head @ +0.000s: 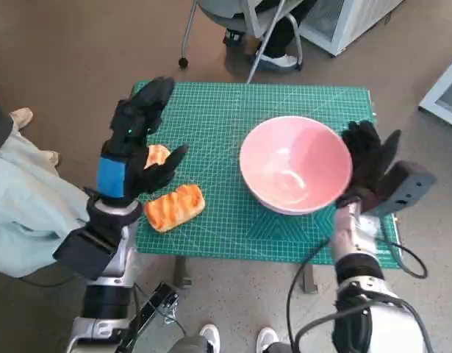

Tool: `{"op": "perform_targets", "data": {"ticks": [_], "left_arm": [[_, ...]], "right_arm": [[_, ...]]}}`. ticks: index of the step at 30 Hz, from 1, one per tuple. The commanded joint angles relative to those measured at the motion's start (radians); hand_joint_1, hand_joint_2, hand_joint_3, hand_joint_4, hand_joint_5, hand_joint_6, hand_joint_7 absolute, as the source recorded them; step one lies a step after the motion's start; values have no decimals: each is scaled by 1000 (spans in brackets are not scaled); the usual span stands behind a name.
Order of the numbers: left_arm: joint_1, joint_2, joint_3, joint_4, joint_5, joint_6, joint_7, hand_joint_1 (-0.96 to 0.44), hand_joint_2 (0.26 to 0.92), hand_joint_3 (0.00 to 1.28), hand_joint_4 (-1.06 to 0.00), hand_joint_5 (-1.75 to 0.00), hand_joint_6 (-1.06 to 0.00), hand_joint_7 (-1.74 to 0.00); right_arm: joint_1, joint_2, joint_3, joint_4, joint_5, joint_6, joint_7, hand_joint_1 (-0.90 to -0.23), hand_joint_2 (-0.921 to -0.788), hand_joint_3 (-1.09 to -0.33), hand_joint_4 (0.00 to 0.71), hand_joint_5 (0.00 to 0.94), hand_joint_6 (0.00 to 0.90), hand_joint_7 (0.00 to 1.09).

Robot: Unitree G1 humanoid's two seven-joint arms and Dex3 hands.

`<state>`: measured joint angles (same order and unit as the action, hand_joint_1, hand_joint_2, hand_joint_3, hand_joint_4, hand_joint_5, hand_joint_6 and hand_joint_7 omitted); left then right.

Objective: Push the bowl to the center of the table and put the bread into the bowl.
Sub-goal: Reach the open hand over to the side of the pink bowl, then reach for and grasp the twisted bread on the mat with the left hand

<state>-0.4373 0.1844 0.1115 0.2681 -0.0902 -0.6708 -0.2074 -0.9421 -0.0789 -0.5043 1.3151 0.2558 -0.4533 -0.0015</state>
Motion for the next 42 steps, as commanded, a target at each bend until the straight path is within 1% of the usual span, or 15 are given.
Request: {"op": "perform_targets", "data": {"ticks": [1,5,9,12,16,22,28,32,34,35,36,38,39,40,42], "left_arm": [[22,6,8,-34,9,6,15,-366,921,295,-364,-4,-261,-408],[37,9,13,-50,11,11,21,-366,921,295,-369,-6,-268,-399],[50,12,19,-66,14,16,28,-359,921,296,-373,-7,-280,-394],[59,12,21,-77,19,21,34,-354,921,296,-374,-6,-287,-392],[71,15,27,-91,24,28,43,-354,921,297,-374,-6,-291,-389],[96,23,35,-114,31,37,54,-358,921,300,-374,-5,-290,-380],[118,41,48,-123,27,44,53,-370,921,304,-372,-3,-290,-371],[128,56,54,-126,13,58,42,-378,921,306,-371,-2,-290,-366],[134,67,57,-128,8,69,35,-380,921,306,-371,-2,-289,-364],[138,75,58,-134,11,82,34,-381,921,305,-371,-2,-289,-363],[140,81,59,-138,12,91,32,-381,921,305,-370,-2,-287,-361],[150,96,60,-157,21,125,29,-382,921,303,-370,-1,-282,-357],[157,106,60,-174,28,152,27,-382,921,302,-370,-1,-280,-356],[168,122,58,-203,42,198,24,-386,921,300,-370,-1,-275,-352],[187,151,53,-263,67,289,17,-397,921,295,-370,-1,-264,-345]], "right_arm": [[-21,33,-11,20,10,27,-32,-476,-921,-915,169,7,37,758],[-40,46,-8,23,6,38,-48,-468,-921,-917,183,13,26,796],[-60,58,-7,24,5,51,-53,-460,-921,-912,210,21,7,864],[-71,63,-10,25,9,60,-48,-461,-921,-906,200,14,2,890],[-78,63,-5,26,2,68,-47,-465,-921,-899,188,7,0,911],[-83,42,9,28,-16,83,-46,-460,-921,-895,178,1,-1,902],[-92,16,30,20,-46,58,-39,-449,-921,-898,171,0,-1,864],[-99,4,54,11,-67,9,-13,-466,-921,-895,170,3,10,862],[-103,-3,75,5,-87,-25,0,-472,-921,-892,176,6,12,862],[-105,-9,90,1,-103,-49,8,-474,-921,-891,178,7,13,862],[-106,-12,101,-2,-113,-66,14,-486,-921,-885,189,10,16,850],[-107,-23,135,-12,-146,-115,26,-508,-921,-877,209,15,19,815],[-106,-29,149,-20,-157,-148,44,-512,-921,-876,214,15,19,805],[-104,-36,160,-33,-162,-191,79,-526,-921,-871,229,17,26,773],[-100,-43,173,-55,-160,-260,140,-549,-921,-855,257,24,41,746]]}}
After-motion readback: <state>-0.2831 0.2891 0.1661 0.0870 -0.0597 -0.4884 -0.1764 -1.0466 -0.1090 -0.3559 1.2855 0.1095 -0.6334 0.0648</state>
